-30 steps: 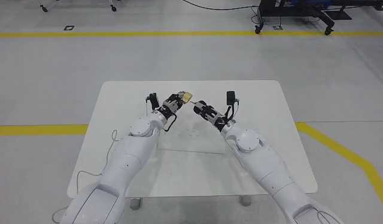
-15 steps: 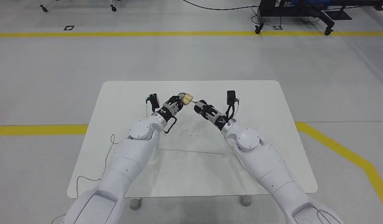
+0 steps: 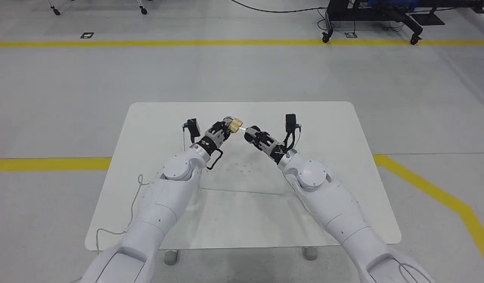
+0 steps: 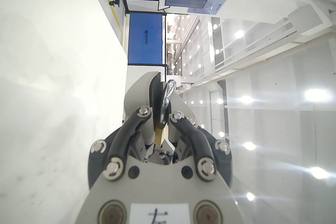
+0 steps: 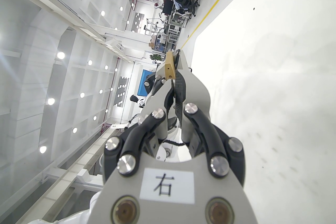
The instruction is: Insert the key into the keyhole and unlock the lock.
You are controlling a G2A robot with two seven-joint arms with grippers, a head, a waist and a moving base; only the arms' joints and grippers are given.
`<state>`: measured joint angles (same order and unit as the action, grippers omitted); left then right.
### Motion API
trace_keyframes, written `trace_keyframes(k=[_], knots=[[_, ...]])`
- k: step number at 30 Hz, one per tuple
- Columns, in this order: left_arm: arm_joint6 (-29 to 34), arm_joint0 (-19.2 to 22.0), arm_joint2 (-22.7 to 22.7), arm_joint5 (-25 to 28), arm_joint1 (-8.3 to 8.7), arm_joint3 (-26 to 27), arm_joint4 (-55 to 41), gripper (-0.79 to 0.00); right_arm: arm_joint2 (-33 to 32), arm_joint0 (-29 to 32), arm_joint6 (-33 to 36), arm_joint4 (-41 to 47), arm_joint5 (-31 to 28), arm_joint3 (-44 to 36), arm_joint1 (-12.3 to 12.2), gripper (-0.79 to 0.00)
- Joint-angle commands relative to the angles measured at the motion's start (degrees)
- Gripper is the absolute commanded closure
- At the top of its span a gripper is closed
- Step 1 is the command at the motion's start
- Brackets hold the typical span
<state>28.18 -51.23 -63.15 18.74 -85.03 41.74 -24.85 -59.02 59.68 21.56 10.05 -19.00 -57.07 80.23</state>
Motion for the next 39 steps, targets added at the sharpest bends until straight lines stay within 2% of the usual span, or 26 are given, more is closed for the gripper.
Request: trace_keyframes(k=[1, 7, 23, 24, 25, 28, 37, 38, 39], knots=[[-0.5, -0.4, 0.0, 0.3, 0.04, 0.6, 0.8, 0.0, 0.1, 0.0, 0.4, 0.1, -0.1, 0.0, 0.1, 0.0], [-2.8, -1.4, 0.3, 2.0, 0.02, 1.8, 3.4, 0.0, 0.4, 0.1, 1.1, -0.1, -0.4, -0.4, 0.3, 0.0], [-0.6, -1.4, -0.2, 1.5, -0.03, 1.8, 3.6, 0.0, 0.5, -0.5, 1.5, -0.2, -0.4, 0.2, 0.9, 0.0], [-0.6, -1.4, -0.3, 1.5, -0.03, 1.8, 3.6, 0.0, 0.5, -0.5, 1.5, -0.3, -0.5, 0.3, 0.9, -0.092], [-0.7, -1.4, -0.4, 1.4, -0.03, 1.8, 3.5, 0.0, 0.5, -0.5, 1.6, -0.3, -0.6, 0.3, 0.9, -0.305], [-0.6, -1.2, -0.8, 1.1, -0.02, 1.6, 3.1, 0.0, 0.4, -0.5, 1.6, -0.3, -0.8, 0.4, 0.9, -0.443], [0.3, -0.9, -1.6, 0.7, 0.03, 1.4, 2.3, 0.0, -0.8, 0.6, 1.9, 0.3, -2.3, -0.1, 0.8, -0.422], [0.1, -0.9, -1.8, 1.1, 0.04, 1.3, 2.3, 0.0, -1.0, 0.9, 2.1, 0.7, -2.8, -0.3, 0.8, -0.511], [-0.2, -0.9, -1.9, 1.6, 0.07, 1.3, 2.4, 0.0, -1.3, 1.2, 2.6, 1.5, -3.4, -0.5, 0.7, -0.785]])
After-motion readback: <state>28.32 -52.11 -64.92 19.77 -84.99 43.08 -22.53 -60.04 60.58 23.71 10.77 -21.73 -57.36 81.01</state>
